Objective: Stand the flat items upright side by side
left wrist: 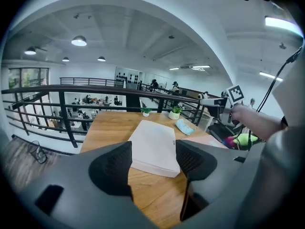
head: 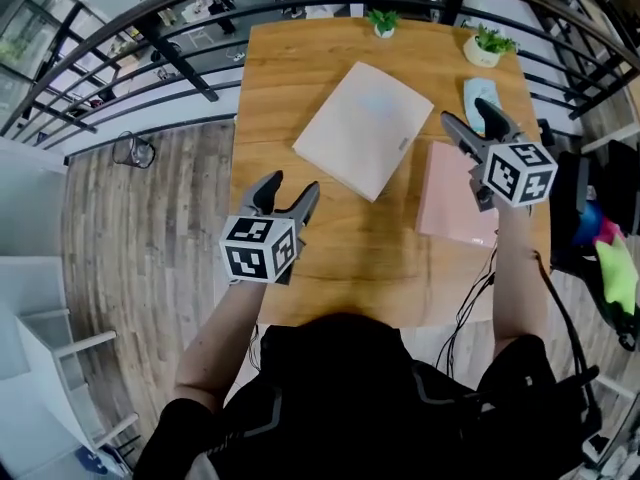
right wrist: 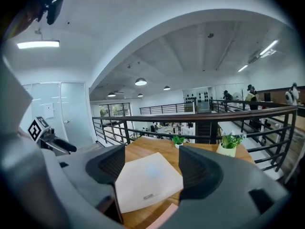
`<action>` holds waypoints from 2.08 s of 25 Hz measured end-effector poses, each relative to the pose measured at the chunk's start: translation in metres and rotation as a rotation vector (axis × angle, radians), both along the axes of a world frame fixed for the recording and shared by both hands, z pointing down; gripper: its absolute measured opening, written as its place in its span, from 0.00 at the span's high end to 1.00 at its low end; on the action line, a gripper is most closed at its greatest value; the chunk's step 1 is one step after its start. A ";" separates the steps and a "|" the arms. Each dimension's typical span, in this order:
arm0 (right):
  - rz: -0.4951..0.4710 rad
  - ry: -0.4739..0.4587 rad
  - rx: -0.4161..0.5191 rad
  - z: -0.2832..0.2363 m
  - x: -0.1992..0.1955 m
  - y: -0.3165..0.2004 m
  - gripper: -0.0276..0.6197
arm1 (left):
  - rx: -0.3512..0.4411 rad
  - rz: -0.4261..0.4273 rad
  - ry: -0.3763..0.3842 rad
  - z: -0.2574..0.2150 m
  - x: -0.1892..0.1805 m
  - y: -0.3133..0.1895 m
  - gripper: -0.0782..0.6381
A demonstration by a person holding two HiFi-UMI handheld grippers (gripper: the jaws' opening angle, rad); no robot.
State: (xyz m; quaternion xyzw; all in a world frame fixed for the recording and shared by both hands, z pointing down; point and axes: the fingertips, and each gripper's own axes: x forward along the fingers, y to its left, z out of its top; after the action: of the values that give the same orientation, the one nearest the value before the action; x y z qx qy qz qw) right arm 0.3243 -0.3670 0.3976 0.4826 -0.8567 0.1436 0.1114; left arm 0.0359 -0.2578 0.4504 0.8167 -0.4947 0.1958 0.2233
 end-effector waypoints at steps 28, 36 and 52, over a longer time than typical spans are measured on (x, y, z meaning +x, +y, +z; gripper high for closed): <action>0.018 -0.187 -0.549 0.247 0.047 -0.151 0.42 | -0.297 -0.166 0.136 0.155 0.054 -0.056 0.38; -0.099 -0.247 -0.677 0.269 0.029 -0.155 0.48 | -0.412 -0.111 0.117 0.185 0.070 -0.048 0.38; -0.115 -0.387 -0.814 0.280 0.020 -0.150 0.53 | -0.482 -0.119 0.076 0.203 0.070 -0.047 0.48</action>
State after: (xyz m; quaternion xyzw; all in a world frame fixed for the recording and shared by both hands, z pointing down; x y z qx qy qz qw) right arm 0.3443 -0.5167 0.6777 0.3154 -0.7609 0.5500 0.1378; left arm 0.1061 -0.3050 0.6531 0.7161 -0.4720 0.2637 0.4414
